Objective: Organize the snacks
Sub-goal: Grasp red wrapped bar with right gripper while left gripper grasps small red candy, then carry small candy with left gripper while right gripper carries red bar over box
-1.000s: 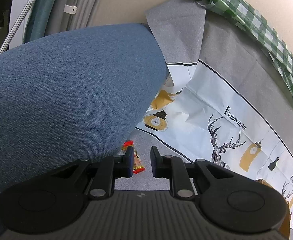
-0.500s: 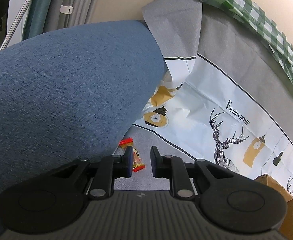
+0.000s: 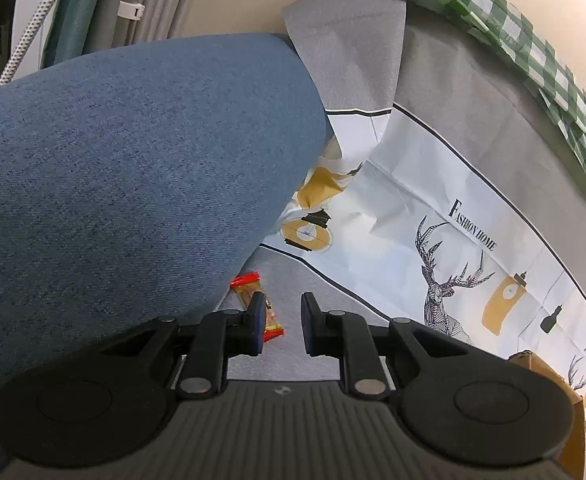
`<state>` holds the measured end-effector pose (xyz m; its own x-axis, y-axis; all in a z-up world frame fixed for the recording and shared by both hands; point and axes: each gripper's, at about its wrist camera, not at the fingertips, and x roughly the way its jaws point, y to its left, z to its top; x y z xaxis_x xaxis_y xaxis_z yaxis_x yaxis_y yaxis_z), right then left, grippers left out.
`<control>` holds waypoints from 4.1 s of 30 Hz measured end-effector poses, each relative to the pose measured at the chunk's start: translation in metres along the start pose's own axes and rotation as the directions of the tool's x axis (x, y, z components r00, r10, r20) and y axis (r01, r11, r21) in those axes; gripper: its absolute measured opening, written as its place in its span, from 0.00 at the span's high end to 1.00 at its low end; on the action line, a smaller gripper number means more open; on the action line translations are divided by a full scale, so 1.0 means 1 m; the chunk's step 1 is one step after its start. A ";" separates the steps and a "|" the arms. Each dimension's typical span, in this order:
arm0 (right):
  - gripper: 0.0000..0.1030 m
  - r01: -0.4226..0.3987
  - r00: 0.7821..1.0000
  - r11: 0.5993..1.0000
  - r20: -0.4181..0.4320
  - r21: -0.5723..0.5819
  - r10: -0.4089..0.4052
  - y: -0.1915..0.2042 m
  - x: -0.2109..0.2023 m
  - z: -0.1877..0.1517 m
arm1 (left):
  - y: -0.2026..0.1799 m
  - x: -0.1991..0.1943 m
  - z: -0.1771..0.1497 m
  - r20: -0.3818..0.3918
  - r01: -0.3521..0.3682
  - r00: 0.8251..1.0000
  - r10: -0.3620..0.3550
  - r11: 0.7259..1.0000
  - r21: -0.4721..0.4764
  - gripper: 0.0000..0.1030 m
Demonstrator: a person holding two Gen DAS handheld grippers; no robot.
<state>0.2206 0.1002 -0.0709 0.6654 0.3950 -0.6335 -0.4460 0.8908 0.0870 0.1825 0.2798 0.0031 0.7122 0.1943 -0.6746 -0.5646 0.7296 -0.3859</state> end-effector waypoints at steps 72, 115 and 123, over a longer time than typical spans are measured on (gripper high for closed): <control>0.43 -0.198 0.974 0.974 -0.134 -0.112 0.183 -0.009 -0.106 -0.086 | 0.012 -0.019 -0.096 -0.372 0.039 0.927 0.056 0.969 0.243 0.82; 0.39 -0.201 0.967 0.967 -0.189 -0.154 0.171 -0.006 -0.095 -0.097 | -0.008 0.012 -0.117 -0.371 0.005 0.904 0.214 0.861 0.508 0.76; 0.46 -0.190 0.981 0.970 -0.062 -0.149 0.183 -0.015 -0.122 -0.093 | -0.005 -0.014 -0.111 -0.289 0.016 0.947 0.141 0.877 0.481 0.83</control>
<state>0.0907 0.0174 -0.0659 0.5343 0.5366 -0.6532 -0.6484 0.7559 0.0906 0.1294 0.2005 -0.0556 0.4744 0.0972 -0.8749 -0.2825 0.9581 -0.0467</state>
